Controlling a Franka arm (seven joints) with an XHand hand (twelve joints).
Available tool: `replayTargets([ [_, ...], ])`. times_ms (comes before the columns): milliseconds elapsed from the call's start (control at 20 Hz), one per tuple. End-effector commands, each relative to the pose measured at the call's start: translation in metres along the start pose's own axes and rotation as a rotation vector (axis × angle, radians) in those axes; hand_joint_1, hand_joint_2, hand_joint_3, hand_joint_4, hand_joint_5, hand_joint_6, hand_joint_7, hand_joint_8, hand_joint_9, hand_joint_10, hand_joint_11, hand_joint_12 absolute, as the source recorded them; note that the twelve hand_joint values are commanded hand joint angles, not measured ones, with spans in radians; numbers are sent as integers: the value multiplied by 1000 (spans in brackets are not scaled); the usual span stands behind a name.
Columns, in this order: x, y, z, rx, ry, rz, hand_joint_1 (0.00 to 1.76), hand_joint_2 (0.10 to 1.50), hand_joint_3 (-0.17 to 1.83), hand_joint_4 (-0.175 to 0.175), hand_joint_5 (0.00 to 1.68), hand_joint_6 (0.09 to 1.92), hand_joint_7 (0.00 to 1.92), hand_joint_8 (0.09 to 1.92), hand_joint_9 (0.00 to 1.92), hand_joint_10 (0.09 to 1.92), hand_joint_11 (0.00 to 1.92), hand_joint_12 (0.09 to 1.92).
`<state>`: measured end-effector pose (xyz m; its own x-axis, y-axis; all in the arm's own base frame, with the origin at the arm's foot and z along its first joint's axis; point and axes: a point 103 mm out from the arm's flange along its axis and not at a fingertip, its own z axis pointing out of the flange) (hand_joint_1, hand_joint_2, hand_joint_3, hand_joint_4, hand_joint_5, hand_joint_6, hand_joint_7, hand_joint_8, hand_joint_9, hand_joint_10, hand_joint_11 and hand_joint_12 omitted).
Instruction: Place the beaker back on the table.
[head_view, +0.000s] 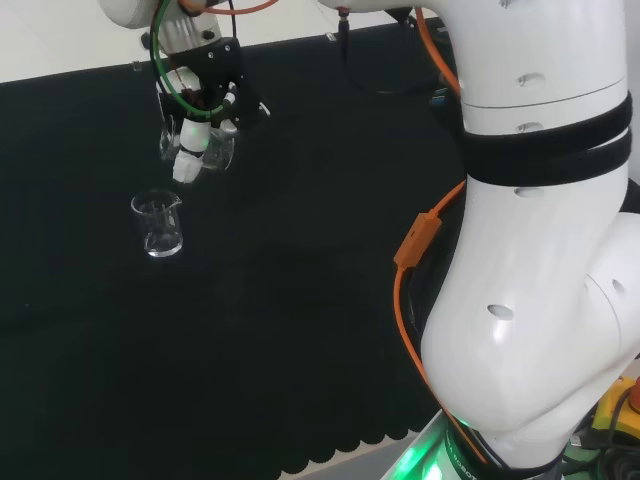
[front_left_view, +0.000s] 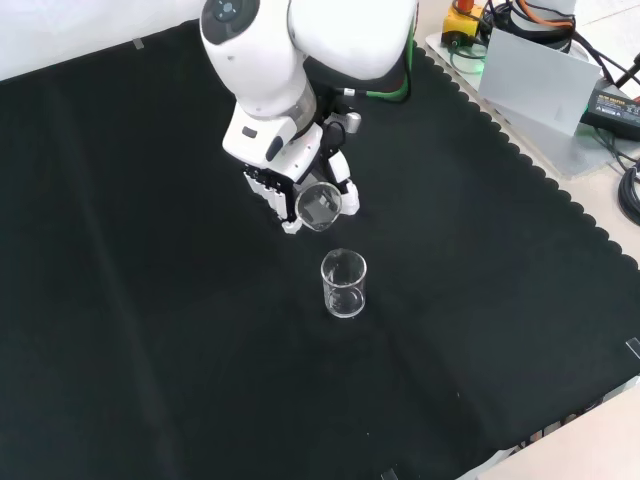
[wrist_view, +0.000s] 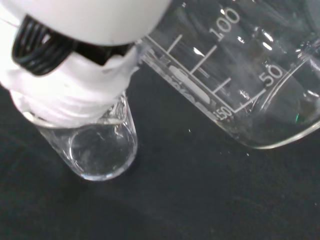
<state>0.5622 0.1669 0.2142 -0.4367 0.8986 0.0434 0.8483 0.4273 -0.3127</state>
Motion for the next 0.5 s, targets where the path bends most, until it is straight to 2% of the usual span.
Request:
replayTargets([
  [50,-14,-1,3,-56,67,-44,1191,546,828,-45,1321,670,1626,717,1545,618,1393,782],
  [500,-41,-1,21,-156,188,-75,1191,547,827,-47,1320,673,1626,719,1543,620,1388,780],
])
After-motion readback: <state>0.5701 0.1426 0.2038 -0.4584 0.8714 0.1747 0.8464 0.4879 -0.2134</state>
